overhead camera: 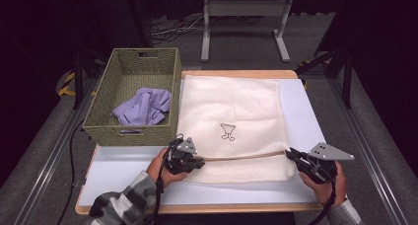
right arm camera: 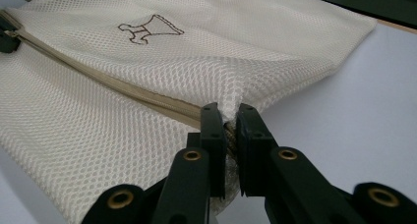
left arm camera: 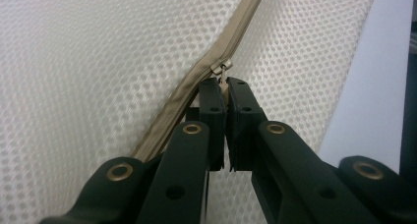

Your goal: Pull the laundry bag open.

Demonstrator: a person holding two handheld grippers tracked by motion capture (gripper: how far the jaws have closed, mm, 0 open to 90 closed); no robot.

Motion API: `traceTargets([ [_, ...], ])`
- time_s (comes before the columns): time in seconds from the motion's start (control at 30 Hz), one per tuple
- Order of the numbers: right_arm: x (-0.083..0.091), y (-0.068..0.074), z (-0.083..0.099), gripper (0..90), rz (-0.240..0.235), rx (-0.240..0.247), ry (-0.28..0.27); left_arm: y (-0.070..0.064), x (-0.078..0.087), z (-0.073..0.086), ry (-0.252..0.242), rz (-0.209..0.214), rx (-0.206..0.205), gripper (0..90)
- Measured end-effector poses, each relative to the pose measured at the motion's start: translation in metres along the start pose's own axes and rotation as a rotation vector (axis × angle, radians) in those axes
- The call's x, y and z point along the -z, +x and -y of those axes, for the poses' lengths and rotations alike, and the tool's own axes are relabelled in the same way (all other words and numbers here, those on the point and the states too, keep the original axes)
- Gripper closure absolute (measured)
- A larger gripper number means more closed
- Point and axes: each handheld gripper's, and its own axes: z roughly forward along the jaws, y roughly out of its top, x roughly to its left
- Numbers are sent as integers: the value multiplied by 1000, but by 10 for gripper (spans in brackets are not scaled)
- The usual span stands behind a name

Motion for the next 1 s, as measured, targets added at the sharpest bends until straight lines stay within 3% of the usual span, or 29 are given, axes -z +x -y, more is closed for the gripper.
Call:
traceTargets([
  [0.6,1,-2,0,835,9,-4,3,10,26,22,-27,-34,30,872],
  [1.0,2,-2,0,835,11,-8,1,15,36,34,-10,-51,47,872],
])
